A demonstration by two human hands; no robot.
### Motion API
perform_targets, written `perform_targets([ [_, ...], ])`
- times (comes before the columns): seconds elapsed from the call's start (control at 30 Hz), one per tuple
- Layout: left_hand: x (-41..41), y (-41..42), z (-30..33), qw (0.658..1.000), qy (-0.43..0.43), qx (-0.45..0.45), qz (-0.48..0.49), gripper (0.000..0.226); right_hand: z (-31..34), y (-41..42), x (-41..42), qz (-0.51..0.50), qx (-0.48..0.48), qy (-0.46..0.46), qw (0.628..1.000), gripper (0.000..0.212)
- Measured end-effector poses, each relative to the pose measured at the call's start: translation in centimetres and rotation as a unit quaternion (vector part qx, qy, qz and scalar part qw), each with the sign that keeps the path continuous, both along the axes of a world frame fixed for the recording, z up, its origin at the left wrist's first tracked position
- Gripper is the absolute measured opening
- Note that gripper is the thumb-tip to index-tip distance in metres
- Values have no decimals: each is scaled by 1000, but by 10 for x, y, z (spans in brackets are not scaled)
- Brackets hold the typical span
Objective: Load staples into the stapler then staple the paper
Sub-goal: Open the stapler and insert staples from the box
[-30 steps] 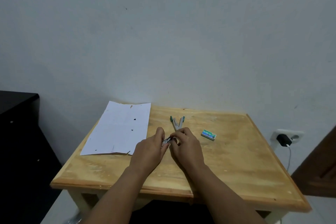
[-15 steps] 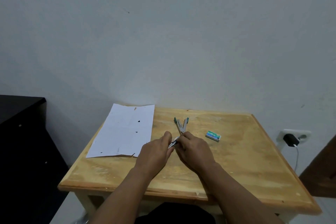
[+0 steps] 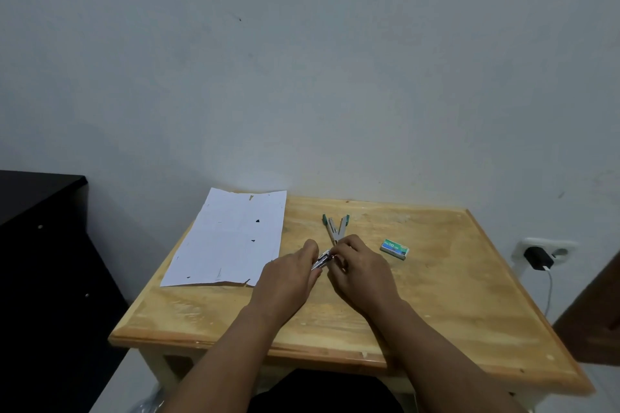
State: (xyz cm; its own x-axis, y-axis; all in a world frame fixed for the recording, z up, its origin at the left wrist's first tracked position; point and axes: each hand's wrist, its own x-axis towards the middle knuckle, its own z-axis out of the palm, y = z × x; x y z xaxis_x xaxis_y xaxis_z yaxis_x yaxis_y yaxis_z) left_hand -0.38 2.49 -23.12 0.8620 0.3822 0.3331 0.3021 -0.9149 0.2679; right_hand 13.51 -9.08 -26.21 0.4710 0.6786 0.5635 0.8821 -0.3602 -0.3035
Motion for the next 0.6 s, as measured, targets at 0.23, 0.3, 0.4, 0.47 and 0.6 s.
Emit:
perform_targets([
  [0.23,2,-1,0,1000,7,1,11,26,3,1,-2,-15,-61,-65,996,17],
  [0.3,3,-1,0,1000,7,1,14,22,5,1,-3,-14,-83,-78,993,19],
  [0.4,3,-2,1,1000,5,2,15,20,8,1,-4,-2,-110,-97,989,21],
  [0.47,3,-3,2,1000,7,8,12,19,10,2,-6,0,-122,-103,987,21],
  [0.6,4,-5,1,999,12,36,2,18,10,1,-6,-19,-106,-86,990,18],
])
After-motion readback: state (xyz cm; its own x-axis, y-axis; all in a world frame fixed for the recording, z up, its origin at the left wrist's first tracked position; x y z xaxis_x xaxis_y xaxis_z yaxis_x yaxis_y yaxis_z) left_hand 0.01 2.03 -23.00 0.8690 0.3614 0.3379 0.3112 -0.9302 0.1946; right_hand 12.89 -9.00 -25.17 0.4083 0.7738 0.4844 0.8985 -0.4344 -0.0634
